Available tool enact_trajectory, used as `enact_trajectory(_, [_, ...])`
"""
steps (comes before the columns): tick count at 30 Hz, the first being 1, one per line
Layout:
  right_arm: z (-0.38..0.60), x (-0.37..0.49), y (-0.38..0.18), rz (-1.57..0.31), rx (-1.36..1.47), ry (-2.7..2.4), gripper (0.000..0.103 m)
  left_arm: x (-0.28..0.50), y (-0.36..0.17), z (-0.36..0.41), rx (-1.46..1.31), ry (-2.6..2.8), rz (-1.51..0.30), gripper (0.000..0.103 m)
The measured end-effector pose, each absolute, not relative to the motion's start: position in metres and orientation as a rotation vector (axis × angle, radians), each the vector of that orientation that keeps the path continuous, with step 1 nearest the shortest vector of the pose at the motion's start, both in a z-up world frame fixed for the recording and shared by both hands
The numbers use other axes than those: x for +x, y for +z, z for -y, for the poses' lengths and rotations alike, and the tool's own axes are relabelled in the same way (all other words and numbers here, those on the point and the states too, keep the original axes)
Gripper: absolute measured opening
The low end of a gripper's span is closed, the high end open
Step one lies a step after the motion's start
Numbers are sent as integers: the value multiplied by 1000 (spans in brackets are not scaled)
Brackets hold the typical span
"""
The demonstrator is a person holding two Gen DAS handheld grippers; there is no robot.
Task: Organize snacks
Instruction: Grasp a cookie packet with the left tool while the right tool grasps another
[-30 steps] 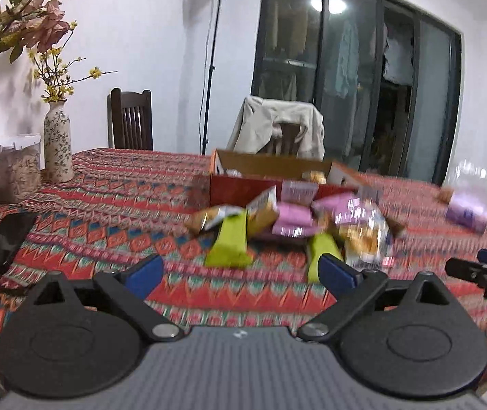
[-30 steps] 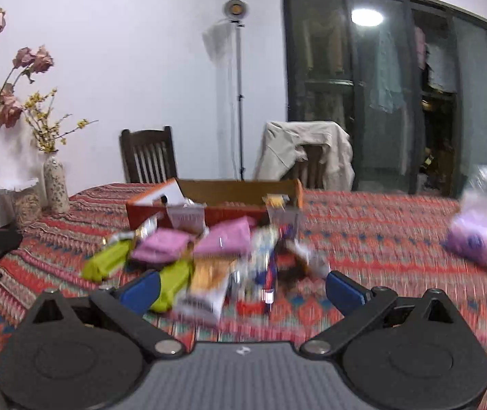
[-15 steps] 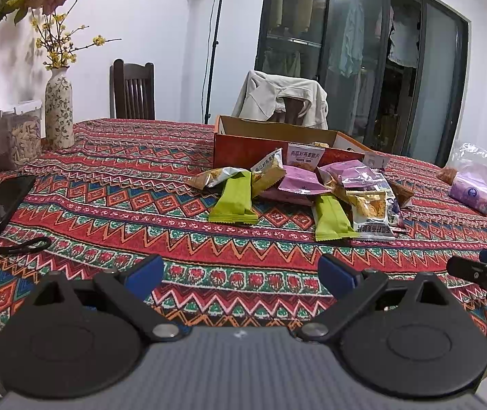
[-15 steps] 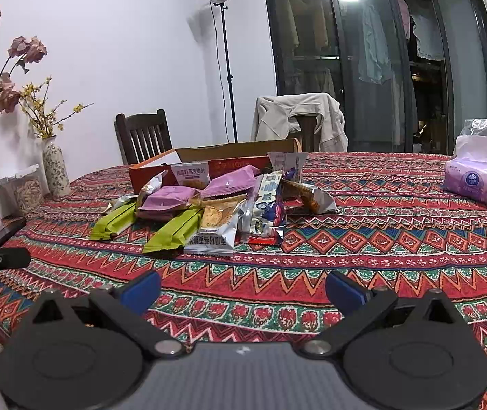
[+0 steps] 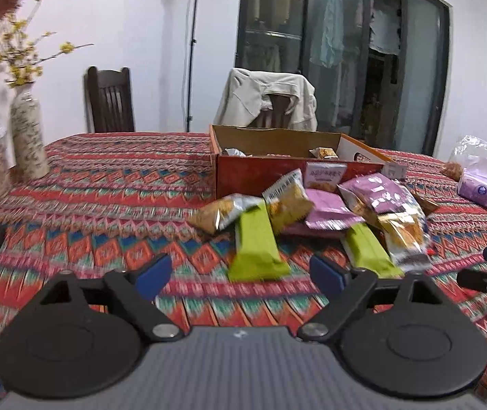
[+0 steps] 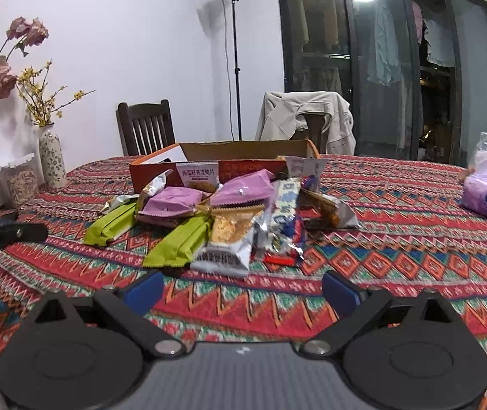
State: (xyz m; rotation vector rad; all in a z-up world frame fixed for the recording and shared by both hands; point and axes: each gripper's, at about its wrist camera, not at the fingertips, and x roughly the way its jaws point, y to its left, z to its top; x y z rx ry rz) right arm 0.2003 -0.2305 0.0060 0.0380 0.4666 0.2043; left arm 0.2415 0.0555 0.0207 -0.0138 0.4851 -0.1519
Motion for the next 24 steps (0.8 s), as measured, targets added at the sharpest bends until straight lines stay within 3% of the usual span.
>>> enact_trajectory(4, [218,227,7,-494,32,202,86,292,21,-69,40,-210,-511,83])
enact_trajectory(10, [205,262,6,-515,33,195,84,368,8,-81,94,-326,-582,83])
enact_trajectory(14, [200,281,2,-533,36,186,74,405,-3,-88,85,-395,-622,83])
enact_trajectory(19, [196,299,-4,-557,39,164,61,429,-14,-100,-21,-492,-668,73])
enact_trajectory(24, [196,308,-9,-574,42,168,49,434,-19,-113,-151,-553,-707,51])
